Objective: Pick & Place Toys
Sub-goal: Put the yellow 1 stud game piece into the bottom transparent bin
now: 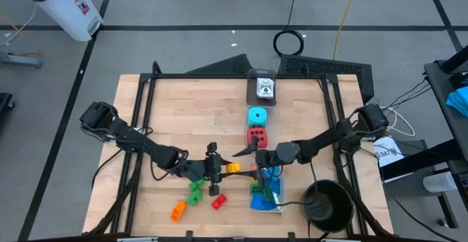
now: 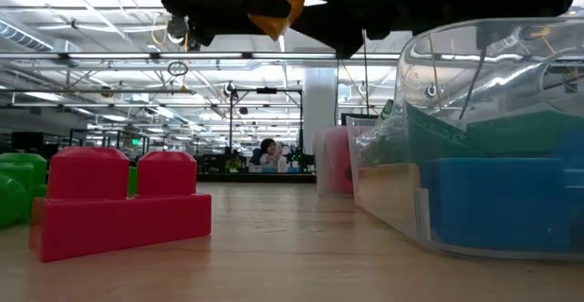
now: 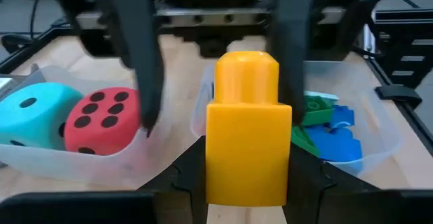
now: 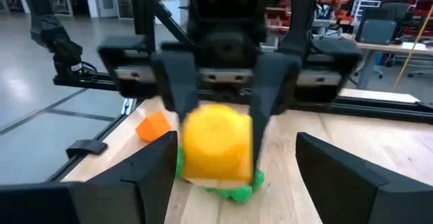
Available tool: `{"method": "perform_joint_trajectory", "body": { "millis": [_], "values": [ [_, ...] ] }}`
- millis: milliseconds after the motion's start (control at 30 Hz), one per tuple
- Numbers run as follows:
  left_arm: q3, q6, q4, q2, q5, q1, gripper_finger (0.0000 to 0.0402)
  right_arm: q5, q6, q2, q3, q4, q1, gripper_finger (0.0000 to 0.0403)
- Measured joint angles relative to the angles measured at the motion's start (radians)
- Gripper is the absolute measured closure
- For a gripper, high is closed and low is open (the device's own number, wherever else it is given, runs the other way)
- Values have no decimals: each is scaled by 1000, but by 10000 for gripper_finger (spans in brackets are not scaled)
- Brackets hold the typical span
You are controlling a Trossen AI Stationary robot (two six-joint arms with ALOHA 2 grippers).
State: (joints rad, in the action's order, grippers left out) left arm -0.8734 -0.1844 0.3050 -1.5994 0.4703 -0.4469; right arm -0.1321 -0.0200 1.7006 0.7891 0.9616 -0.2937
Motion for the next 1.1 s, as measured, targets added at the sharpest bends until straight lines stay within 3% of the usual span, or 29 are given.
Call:
{"method": "perform_joint_trajectory", "body": {
  "millis": [233, 500, 767, 933, 1100],
  "values": [
    [0, -5, -10, 0, 0, 1, 271, 1, 6, 37, 0, 50, 0, 164],
    [0, -26, -12, 0, 9, 1, 262, 4, 21, 31, 0, 39, -2, 303],
    [0, -67, -8, 0, -2, 1, 203, 8, 15, -28, 0, -89, -1, 304],
    [0, -83, -16, 2, -3, 1, 187, 5, 42, -179, 0, -320, -17, 304],
    [0, -87, -25, 2, -3, 1, 184, 6, 95, -334, 1, -664, -70, 304]
  ]
}}
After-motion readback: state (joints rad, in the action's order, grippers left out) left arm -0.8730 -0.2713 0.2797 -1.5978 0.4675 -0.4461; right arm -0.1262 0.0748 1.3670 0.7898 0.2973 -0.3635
